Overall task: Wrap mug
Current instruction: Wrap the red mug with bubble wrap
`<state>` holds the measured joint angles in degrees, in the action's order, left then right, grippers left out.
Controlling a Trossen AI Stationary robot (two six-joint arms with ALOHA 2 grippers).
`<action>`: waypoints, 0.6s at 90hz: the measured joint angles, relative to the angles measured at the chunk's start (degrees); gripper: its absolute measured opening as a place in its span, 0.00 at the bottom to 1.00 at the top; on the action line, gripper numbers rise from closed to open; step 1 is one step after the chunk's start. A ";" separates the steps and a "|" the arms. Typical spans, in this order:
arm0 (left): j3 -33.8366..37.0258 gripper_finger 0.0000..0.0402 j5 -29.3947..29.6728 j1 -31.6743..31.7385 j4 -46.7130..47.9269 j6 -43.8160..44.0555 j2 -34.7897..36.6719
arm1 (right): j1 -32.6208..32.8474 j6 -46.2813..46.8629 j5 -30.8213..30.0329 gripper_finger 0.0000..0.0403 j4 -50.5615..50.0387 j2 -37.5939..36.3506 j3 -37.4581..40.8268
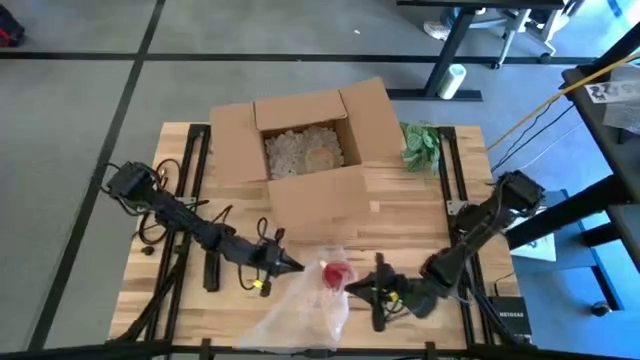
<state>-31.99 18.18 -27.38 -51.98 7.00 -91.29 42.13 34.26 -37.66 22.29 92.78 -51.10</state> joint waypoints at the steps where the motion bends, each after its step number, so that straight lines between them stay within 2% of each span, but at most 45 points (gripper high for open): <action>1: -0.09 0.00 0.00 0.03 -0.31 -0.18 0.00 | -0.49 -0.54 1.01 0.00 -0.24 -0.01 -0.39; 12: -2.31 0.00 -0.01 0.58 -0.54 -1.50 0.00 | -4.69 -3.47 8.88 0.00 -5.77 -0.03 -4.51; 28: -6.46 0.00 -0.69 1.89 -0.54 -3.01 -1.16 | -6.23 -3.51 13.11 0.00 -17.19 -0.03 -9.76; 39: -10.03 0.00 -1.20 3.29 -0.58 -2.65 -3.35 | -4.95 -3.48 13.05 0.00 -23.64 -0.56 -12.90; 54: -16.09 0.00 -1.34 5.33 -0.59 0.23 -8.37 | -1.59 -1.28 8.25 0.00 -36.12 -1.95 -17.45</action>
<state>-48.08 16.84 -22.06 -52.57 7.23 -99.66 40.54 32.97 -29.41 -13.83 90.83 -68.55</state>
